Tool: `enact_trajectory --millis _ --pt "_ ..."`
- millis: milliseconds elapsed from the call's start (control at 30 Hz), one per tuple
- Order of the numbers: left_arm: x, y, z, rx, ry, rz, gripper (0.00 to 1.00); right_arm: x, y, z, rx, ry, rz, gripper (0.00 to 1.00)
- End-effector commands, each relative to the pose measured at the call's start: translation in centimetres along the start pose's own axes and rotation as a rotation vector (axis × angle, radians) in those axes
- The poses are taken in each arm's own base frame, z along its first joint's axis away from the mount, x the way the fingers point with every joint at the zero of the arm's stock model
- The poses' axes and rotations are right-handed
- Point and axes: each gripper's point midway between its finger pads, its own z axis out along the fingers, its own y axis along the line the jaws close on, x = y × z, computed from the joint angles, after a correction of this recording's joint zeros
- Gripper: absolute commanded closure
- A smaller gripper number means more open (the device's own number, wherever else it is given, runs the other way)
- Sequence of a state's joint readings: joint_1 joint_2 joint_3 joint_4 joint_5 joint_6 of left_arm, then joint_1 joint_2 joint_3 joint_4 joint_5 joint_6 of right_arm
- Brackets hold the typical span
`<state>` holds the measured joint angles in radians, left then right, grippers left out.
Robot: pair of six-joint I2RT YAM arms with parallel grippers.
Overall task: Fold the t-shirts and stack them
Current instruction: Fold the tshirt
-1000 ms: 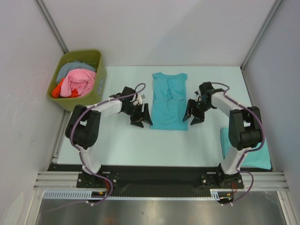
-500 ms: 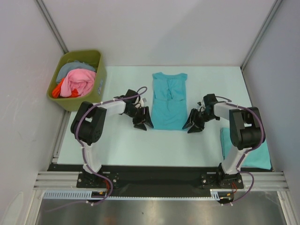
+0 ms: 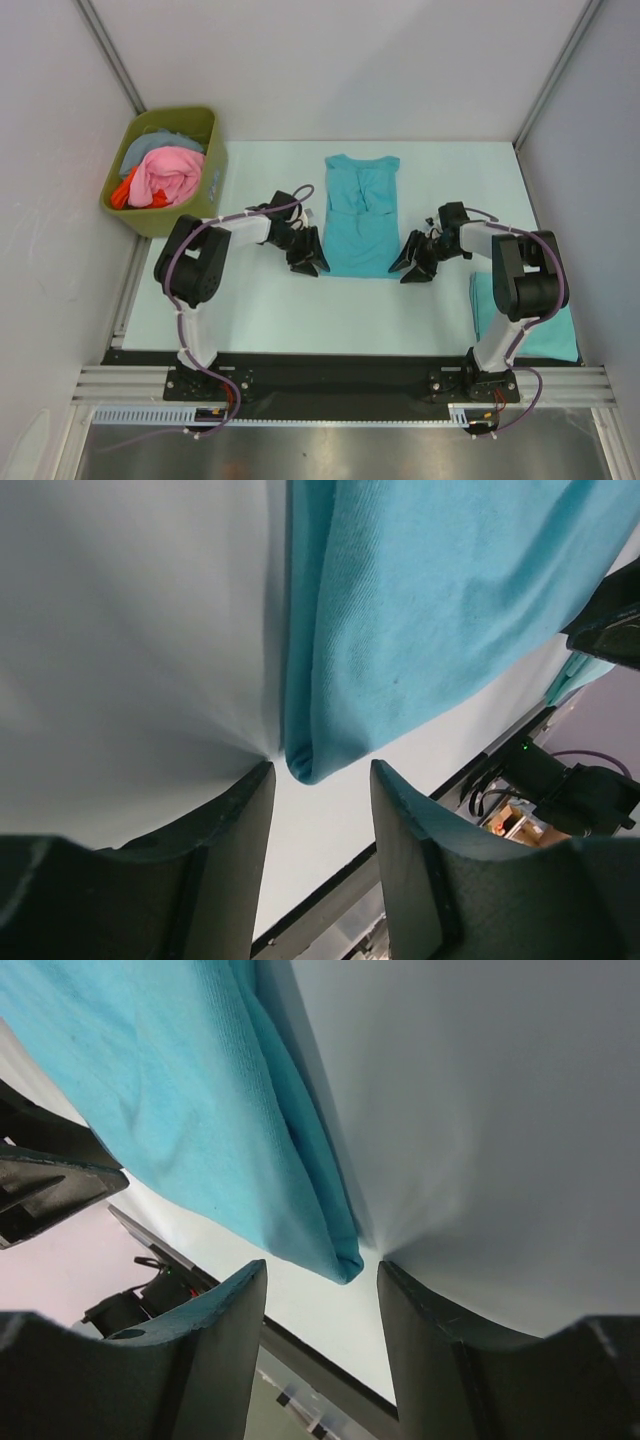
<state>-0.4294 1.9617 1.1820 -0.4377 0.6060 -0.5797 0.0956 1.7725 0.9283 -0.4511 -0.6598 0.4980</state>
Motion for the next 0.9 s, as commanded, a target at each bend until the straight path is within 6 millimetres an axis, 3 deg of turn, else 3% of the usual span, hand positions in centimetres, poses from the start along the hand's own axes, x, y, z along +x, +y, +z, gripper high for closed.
enact_trajectory --millis 0,500,600,633,733,867 --pt "-0.4 1.8 1.7 -0.071 -0.023 -0.006 0.51 -1.1 -2.0 0.7 0.071 -0.057 -0.01 0.46" --pt "0.2 3.4 2.5 -0.124 -0.013 -0.024 0.64 -1.4 -2.6 1.7 0.07 -0.031 -0.004 0.53" --pt "0.1 3.5 2.6 -0.131 -0.015 -0.017 0.74 -1.5 -2.5 1.9 0.065 -0.03 -0.008 0.65" --pt "-0.1 3.7 2.5 -0.141 -0.024 -0.007 0.83 -1.6 -2.5 1.9 0.063 -0.029 -0.011 0.77" --pt "0.1 3.8 2.4 -0.147 -0.022 0.003 1.0 -1.4 -2.6 1.8 0.073 -0.025 -0.029 1.0" --pt "1.4 3.5 1.8 -0.143 -0.04 0.024 1.0 -0.4 -2.9 1.4 0.112 -0.011 -0.056 1.0"
